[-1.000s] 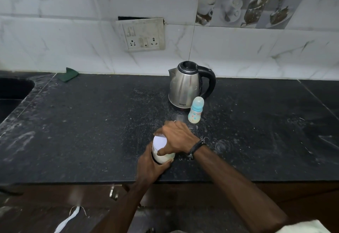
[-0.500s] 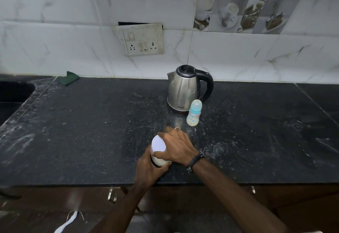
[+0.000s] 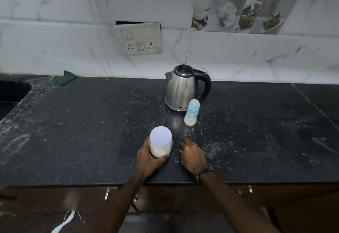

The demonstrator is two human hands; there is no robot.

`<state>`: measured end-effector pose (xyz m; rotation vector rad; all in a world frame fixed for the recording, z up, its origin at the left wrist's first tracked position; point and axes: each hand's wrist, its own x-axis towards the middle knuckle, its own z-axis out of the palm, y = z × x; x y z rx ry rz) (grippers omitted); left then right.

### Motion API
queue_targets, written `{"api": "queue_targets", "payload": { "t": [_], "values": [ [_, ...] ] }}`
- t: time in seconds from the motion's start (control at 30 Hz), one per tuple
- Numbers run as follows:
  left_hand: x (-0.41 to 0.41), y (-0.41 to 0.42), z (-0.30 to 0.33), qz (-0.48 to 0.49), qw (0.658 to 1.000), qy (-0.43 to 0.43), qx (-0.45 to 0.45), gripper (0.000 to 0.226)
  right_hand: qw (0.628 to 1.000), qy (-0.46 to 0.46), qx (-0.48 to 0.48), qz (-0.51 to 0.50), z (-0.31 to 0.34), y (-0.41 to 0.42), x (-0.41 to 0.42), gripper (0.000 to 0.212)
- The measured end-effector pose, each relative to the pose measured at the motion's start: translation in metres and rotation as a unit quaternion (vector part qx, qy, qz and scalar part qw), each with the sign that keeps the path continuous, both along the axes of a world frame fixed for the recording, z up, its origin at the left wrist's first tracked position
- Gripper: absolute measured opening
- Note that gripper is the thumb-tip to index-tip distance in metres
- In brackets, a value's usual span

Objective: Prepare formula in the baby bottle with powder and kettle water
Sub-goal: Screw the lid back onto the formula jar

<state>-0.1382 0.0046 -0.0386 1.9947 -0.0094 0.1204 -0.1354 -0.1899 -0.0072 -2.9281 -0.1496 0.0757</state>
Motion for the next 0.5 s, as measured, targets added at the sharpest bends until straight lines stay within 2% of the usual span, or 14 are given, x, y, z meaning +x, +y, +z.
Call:
{"api": "queue_targets", "payload": {
  "t": [0.13,0.5],
  "values": [
    [0.024,-0.009,0.007,-0.019,1.0,0.008,0.021,0.1,0.999,0.02,-0.033,-0.01,-0.01,-0.001,0.004,0.043],
    [0.099,-0.041,0.02,-0.06,0.99,0.071,0.11,0.083,0.996,0.043,-0.076,0.021,-0.01,-0.009,0.011,0.049]
  ]
}}
